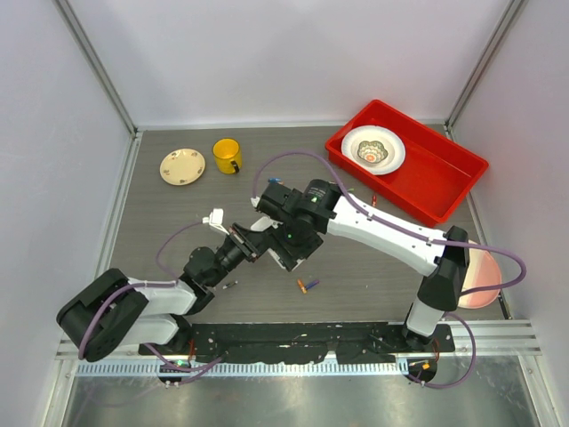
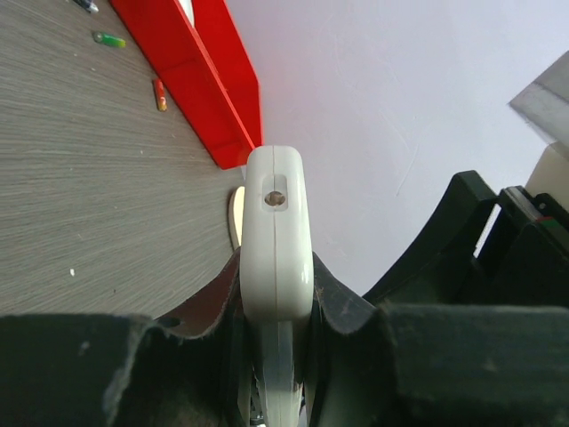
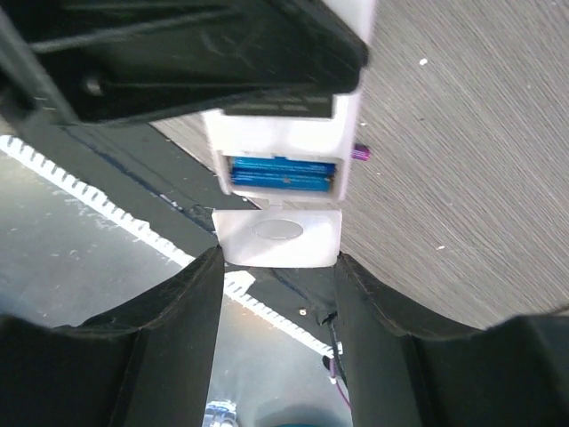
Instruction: Load the batteries into the remote control
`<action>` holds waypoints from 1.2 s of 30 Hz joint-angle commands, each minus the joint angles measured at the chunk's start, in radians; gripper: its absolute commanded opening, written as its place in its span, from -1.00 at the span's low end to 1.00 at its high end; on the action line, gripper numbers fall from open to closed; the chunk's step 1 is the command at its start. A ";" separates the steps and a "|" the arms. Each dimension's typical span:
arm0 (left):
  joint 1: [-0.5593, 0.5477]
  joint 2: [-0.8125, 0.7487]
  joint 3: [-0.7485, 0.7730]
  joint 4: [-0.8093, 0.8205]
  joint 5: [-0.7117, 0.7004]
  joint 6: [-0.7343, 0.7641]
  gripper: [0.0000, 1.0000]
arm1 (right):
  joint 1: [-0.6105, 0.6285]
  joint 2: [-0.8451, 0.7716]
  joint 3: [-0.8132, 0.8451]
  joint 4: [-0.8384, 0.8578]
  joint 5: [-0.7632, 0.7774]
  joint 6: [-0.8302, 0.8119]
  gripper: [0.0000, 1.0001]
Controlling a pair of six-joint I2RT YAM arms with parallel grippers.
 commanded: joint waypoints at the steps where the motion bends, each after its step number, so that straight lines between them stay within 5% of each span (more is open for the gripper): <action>1: -0.004 -0.078 -0.033 0.011 -0.064 0.024 -1.00 | -0.016 -0.056 -0.067 0.050 0.097 0.012 -0.99; 11: -0.004 -0.347 -0.093 -0.263 -0.122 0.073 -0.99 | -0.260 -0.090 -0.466 0.464 0.111 0.063 -0.99; 28: -0.004 -0.688 -0.133 -0.550 -0.173 0.105 -1.00 | -0.376 0.177 -0.458 0.625 0.140 0.023 -0.99; 36: -0.002 -0.659 -0.133 -0.523 -0.165 0.103 -1.00 | -0.376 0.186 -0.466 0.633 0.145 0.006 -0.35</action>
